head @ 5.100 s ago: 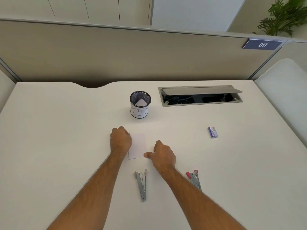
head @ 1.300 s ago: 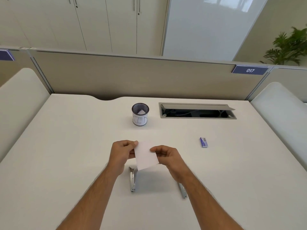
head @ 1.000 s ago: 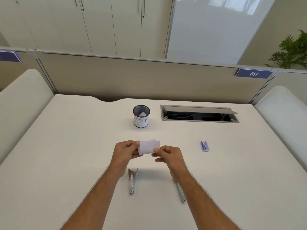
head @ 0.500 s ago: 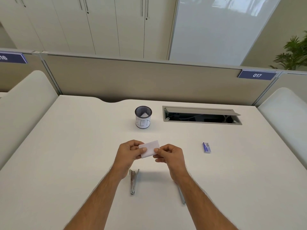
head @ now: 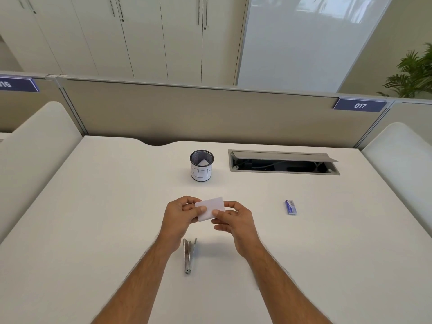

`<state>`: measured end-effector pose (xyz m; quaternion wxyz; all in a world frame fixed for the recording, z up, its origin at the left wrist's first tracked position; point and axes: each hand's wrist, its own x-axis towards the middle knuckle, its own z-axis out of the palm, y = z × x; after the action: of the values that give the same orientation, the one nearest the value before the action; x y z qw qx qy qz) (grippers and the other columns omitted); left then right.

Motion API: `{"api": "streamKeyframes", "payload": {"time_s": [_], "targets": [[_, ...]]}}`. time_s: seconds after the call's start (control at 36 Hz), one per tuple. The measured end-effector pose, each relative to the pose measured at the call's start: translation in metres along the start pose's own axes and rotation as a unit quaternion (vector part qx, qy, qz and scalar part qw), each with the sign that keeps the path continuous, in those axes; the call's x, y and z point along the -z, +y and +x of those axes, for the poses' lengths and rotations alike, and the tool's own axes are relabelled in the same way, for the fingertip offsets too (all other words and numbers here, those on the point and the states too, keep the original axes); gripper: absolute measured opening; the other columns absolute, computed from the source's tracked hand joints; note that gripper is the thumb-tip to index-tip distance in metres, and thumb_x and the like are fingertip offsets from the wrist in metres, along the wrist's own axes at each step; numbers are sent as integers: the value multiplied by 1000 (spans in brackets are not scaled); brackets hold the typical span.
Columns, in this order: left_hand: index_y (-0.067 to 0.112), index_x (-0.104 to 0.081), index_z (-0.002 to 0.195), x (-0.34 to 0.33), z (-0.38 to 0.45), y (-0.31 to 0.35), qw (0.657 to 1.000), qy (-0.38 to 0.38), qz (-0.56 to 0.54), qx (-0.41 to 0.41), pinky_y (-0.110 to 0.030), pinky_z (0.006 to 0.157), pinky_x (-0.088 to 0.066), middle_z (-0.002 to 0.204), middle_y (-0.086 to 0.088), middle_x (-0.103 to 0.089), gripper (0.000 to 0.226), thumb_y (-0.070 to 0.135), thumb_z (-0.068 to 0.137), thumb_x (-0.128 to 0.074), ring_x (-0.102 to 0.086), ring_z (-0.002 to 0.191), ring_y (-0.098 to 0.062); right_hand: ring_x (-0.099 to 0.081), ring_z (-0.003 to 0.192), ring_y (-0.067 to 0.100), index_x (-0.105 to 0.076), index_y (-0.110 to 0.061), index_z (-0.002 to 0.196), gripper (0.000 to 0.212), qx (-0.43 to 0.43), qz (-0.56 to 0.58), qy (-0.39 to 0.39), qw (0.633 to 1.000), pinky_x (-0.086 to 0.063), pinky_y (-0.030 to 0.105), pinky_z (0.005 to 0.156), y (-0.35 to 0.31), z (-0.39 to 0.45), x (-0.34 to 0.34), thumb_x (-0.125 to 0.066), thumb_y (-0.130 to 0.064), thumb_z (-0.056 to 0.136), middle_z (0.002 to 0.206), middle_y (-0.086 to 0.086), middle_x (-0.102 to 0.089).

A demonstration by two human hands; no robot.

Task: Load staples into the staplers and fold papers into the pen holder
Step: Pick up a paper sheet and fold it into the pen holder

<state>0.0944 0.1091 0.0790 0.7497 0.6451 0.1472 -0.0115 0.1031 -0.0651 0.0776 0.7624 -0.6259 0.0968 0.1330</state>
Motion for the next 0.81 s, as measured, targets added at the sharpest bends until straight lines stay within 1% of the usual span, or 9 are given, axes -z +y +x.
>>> {"api": "streamKeyframes", "payload": {"time_s": [0.06,0.14,0.25,0.31,0.36,0.44,0.58,0.72,0.81], "targets": [[0,-70,96,0,-1,0,1000,-1,0,-3,-35,77,-62,85,-16,-77,14,-2,84,-77,-73,77,-24,-73,77,30,-66,-2,112,35,-8,6,-7,1000,-62,41,75,1,-1,-3,-82,-5,82,89,19,-73],[0,-70,96,0,-1,-1,1000,-6,-4,-6,-38,80,-62,89,-21,-76,14,-2,83,-77,-74,79,-26,-71,75,29,-69,2,106,27,-11,14,-2,1000,-61,36,72,2,-2,-6,-80,-1,82,86,17,-72],[-2,-67,102,1,-3,2,999,-24,-31,8,-43,83,-62,90,-20,-76,22,-2,82,-78,-74,81,-27,-70,73,28,-69,4,100,22,2,6,9,1000,-61,35,71,1,0,-8,-80,0,81,84,18,-74],[-3,-66,103,1,-5,4,998,-46,-17,27,-43,79,-63,91,-20,-77,27,4,81,-81,-76,82,-29,-71,74,29,-69,4,100,22,12,1,15,1000,-61,35,72,0,1,-8,-80,0,81,86,20,-75],[-2,-68,97,2,-6,4,997,-64,21,43,-37,70,-62,90,-19,-77,25,12,82,-83,-75,79,-28,-72,73,28,-70,3,99,22,20,-4,16,1000,-61,35,72,-1,1,-9,-80,0,81,86,20,-76],[0,-74,99,3,-7,3,994,-86,27,60,-32,62,-55,81,-15,-71,25,19,85,-81,-69,71,-24,-70,70,26,-69,3,97,21,24,-1,14,1000,-60,35,71,-3,1,-11,-81,0,80,82,16,-76],[-2,-76,96,3,-6,3,995,-83,20,47,-32,61,-53,74,-13,-66,21,16,86,-80,-62,65,-24,-69,72,26,-69,3,98,22,15,21,13,1000,-58,33,69,-4,1,-14,-81,-1,80,82,15,-74],[0,-76,89,1,-2,3,998,-47,35,10,-32,56,-48,69,-14,-66,11,11,87,-78,-58,62,-23,-70,76,27,-66,5,103,26,-8,75,2,997,-59,34,72,-3,0,-17,-79,1,81,81,15,-70],[1,-76,90,1,-2,3,998,-50,34,2,-30,55,-47,69,-13,-66,9,9,88,-76,-57,61,-22,-71,73,28,-65,7,102,26,-2,68,11,998,-59,34,71,-3,1,-18,-79,3,80,81,18,-69]]}}
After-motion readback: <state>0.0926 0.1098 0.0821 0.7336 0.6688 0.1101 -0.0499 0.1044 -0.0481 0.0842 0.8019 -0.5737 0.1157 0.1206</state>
